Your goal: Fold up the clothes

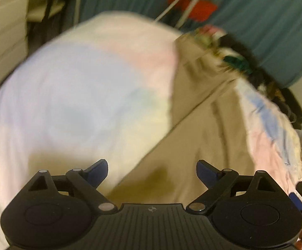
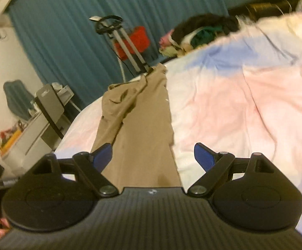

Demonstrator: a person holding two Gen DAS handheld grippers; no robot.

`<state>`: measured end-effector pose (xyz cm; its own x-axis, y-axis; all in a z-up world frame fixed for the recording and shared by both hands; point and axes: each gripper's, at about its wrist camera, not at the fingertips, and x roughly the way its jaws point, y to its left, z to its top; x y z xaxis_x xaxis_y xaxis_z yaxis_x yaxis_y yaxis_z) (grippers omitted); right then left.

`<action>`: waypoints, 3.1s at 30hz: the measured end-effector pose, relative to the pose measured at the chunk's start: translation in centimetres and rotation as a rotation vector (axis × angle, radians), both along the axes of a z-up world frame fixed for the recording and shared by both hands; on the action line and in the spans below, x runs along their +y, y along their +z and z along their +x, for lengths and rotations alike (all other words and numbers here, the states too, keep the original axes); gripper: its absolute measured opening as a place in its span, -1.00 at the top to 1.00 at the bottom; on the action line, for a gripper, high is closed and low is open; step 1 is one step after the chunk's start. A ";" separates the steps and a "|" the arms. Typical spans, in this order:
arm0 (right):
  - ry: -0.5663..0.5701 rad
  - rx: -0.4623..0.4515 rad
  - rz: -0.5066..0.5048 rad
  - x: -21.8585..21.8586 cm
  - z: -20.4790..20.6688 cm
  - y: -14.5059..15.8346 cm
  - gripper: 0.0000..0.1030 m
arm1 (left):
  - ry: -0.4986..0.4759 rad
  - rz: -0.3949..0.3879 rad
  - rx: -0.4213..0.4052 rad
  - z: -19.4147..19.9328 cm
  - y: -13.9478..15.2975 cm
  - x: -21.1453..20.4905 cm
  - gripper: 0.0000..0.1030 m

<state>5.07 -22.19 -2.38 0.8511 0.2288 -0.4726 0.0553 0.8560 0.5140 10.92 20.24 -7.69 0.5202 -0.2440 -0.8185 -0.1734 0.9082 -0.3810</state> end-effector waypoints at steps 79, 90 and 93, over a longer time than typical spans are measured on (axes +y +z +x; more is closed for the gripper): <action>0.023 0.016 -0.045 12.5 34.5 -4.6 0.86 | -0.083 0.033 -0.322 6.2 -5.3 -8.6 -0.38; -0.066 -0.023 -0.169 7.6 32.5 -5.8 0.84 | -0.069 0.044 -0.334 5.6 -4.7 -8.3 -0.38; -0.034 -0.029 -0.169 7.4 30.7 -4.6 0.57 | -0.073 0.065 -0.338 5.5 -4.4 -8.7 -0.38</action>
